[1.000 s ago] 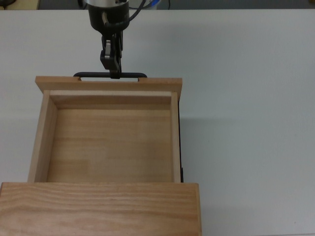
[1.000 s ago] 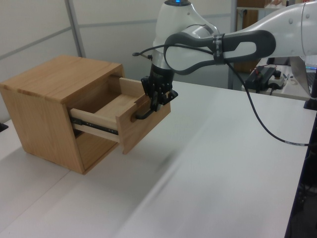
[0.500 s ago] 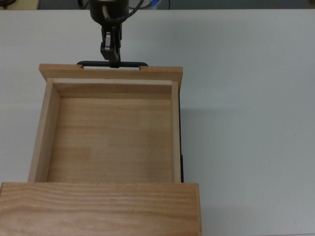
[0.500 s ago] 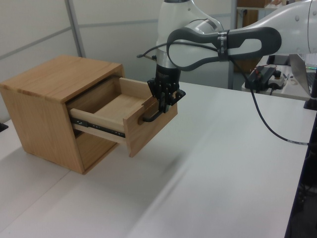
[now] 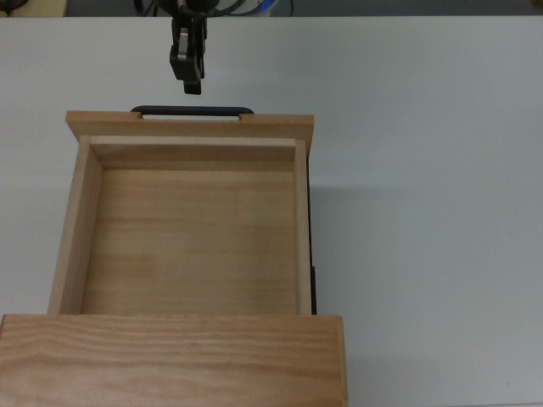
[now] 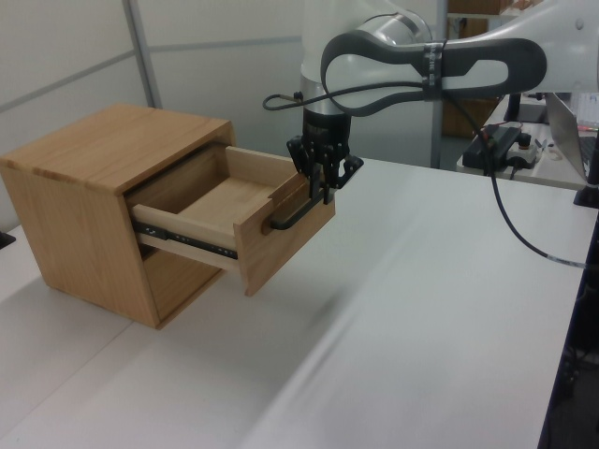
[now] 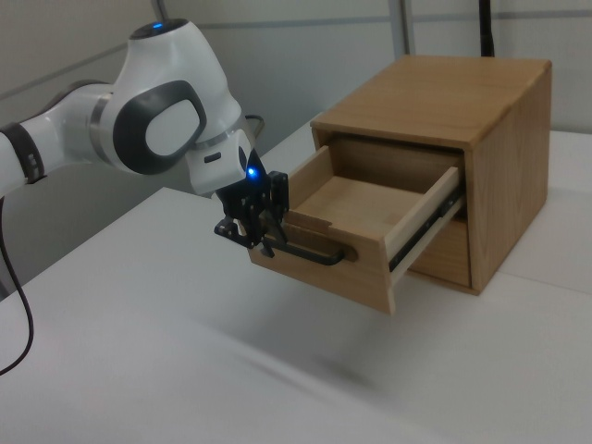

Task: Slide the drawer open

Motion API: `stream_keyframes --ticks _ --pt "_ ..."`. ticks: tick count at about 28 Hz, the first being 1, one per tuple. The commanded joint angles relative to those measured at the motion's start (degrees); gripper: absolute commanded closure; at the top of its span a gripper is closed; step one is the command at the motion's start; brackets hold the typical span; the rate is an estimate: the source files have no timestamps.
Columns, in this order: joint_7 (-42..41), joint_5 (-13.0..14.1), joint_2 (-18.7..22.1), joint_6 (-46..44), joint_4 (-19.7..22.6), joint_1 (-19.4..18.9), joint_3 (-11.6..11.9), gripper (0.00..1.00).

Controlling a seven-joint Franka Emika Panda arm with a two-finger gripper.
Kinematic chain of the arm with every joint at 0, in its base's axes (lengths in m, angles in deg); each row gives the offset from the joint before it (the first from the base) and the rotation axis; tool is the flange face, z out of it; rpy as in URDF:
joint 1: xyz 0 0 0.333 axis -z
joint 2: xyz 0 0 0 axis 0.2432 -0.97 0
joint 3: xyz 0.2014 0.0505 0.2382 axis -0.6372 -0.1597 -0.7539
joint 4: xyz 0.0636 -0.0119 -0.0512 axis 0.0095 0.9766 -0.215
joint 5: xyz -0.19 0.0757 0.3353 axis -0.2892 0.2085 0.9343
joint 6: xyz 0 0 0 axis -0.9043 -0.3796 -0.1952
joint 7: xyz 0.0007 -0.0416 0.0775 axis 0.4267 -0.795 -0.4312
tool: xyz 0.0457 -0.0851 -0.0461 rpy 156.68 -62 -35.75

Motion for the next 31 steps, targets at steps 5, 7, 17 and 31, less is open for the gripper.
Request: stream_keyframes --ticks 5,7,17,31 --pt "-7.2 -2.1 1.7 -3.3 0.8 -0.1 -0.4 0.0" --pt "-9.8 -2.6 1.8 -3.8 0.8 -0.2 -0.4 0.0" --pt "-32.6 -2.2 2.4 -10.9 0.5 -0.6 -0.5 0.0" --pt "-59.3 -1.9 2.4 -12.9 0.5 -1.5 -0.5 0.0"
